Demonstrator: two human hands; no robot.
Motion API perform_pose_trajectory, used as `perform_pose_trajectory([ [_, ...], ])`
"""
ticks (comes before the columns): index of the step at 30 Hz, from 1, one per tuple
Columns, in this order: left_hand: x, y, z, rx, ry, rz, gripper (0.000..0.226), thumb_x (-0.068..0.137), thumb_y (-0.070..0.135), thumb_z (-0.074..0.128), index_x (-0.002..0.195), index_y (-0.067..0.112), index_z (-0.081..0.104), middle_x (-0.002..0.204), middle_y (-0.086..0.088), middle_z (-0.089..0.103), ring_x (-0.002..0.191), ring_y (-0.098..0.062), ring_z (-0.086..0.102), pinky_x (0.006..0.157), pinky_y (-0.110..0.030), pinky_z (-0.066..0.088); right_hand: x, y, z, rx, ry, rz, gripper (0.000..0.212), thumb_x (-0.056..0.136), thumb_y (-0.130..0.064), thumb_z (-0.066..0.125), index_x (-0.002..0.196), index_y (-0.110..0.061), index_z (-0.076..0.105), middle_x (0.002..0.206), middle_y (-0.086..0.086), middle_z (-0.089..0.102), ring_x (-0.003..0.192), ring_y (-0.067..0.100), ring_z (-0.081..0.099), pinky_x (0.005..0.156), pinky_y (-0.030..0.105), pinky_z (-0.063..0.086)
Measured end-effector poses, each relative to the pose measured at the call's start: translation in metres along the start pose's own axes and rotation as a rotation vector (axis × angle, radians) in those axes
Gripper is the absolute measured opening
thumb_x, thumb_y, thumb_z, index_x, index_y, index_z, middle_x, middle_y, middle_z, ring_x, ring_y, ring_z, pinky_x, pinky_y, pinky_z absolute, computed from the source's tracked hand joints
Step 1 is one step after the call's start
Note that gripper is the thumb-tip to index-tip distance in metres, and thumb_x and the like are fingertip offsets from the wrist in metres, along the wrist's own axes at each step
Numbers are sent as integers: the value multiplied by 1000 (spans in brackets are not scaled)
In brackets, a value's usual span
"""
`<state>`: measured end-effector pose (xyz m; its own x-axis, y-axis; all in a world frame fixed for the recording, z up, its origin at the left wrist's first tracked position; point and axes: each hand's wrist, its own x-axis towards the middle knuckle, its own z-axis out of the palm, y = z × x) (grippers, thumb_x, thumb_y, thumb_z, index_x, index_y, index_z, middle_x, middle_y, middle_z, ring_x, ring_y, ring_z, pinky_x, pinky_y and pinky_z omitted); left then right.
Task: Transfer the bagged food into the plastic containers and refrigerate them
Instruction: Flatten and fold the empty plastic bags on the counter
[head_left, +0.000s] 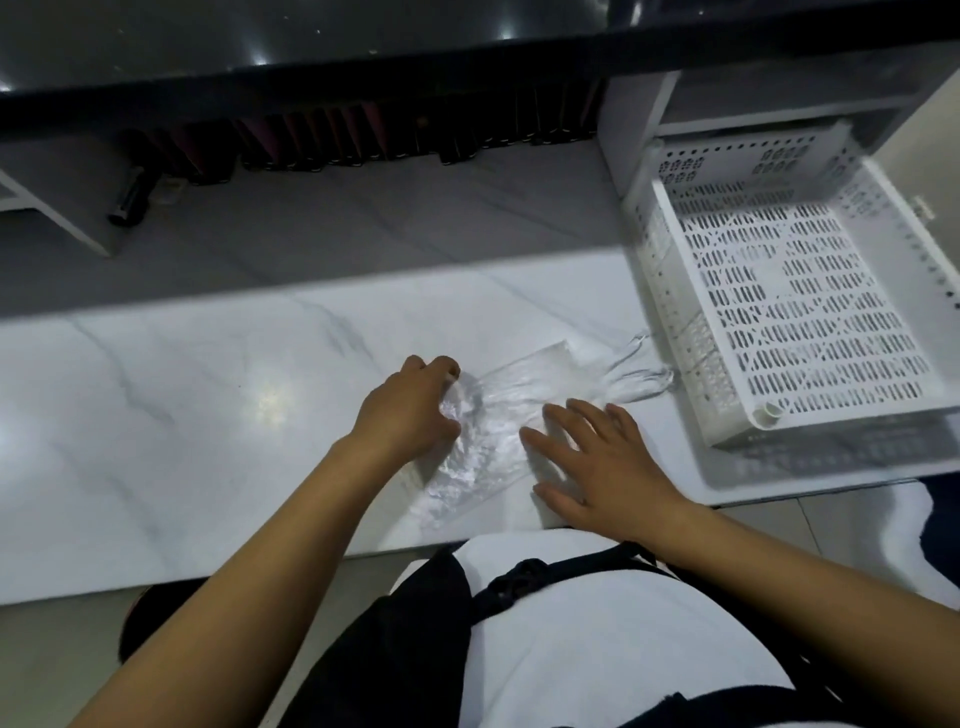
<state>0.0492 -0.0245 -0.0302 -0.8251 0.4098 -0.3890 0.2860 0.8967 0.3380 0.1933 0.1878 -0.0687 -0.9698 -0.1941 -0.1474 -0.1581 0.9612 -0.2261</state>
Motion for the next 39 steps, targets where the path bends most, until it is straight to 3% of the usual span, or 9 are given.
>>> perform_pose_trajectory([
  [6, 12, 7, -7, 8, -80, -40, 29, 71, 24, 81, 83, 26, 55, 90, 3, 60, 84, -20, 55, 66, -32, 43, -2, -3, 1, 80, -25, 40, 60, 91, -57, 41, 145, -31, 47, 149, 7, 47, 140, 33, 35, 113, 60, 22],
  [11, 1, 19, -20, -209, -115, -54, 41, 79, 15, 76, 116, 28, 62, 86, 9, 64, 77, -7, 58, 68, -29, 47, -2, -2, -4, 129, -39, 40, 64, 90, -60, 37, 148, -33, 42, 155, 7, 40, 145, 32, 27, 116, 58, 12],
  [19, -58, 57, 10, 66, -52, 93, 62, 95, 29, 57, 147, 50, 31, 114, 7, 54, 101, -17, 57, 74, -33, 48, -3, 1, -26, 165, -253, 11, 75, 91, -58, 44, 156, -35, 15, 167, 4, 4, 153, 24, -9, 120, 55, -7],
  [22, -74, 64, 28, 140, -7, 97, 69, 97, 32, 53, 154, 48, 18, 120, 3, 46, 107, -20, 50, 70, -30, 39, -12, 1, -43, 258, -225, 0, 60, 94, -51, 46, 149, -29, 38, 162, 6, 27, 152, 27, 13, 121, 49, 11],
  [25, -82, 69, 42, 133, -11, 39, 68, 96, 35, 51, 155, 45, 18, 126, 0, 43, 113, -23, 48, 76, -31, 39, -22, 2, -61, 352, -26, -32, 39, 94, -43, 48, 121, -22, 66, 120, -1, 69, 115, 24, 60, 100, 42, 43],
  [28, -87, 72, 57, 116, -1, 1, 66, 91, 34, 56, 152, 39, 31, 132, -5, 46, 117, -30, 49, 84, -37, 43, -17, -3, -69, 430, 167, -139, 29, 91, -30, 56, 108, -14, 72, 107, 1, 72, 104, 23, 63, 92, 40, 47],
  [31, -90, 76, 67, 120, 32, -61, 67, 89, 31, 56, 152, 32, 34, 146, -9, 40, 130, -34, 42, 96, -42, 41, 8, -6, -61, 350, 187, -214, 48, 95, -39, 45, 131, -12, 62, 143, 10, 55, 136, 30, 44, 113, 46, 32],
  [35, -100, 77, 92, 67, -22, -129, 80, 96, 49, 47, 159, 37, -2, 168, -3, -13, 154, -25, -12, 123, -43, 1, 29, 9, -31, 61, -205, -140, 70, 97, -62, 11, 159, -28, 9, 168, 0, -4, 153, 24, -11, 122, 52, -4],
  [39, -113, 66, 120, 88, 63, -95, 81, 95, 68, 33, 157, 40, -10, 167, 0, -15, 153, -24, -19, 121, -48, -10, 25, 34, -3, -41, -174, -242, 64, 102, -55, 14, 159, -29, 3, 167, -1, -3, 153, 21, -10, 122, 53, 0],
])
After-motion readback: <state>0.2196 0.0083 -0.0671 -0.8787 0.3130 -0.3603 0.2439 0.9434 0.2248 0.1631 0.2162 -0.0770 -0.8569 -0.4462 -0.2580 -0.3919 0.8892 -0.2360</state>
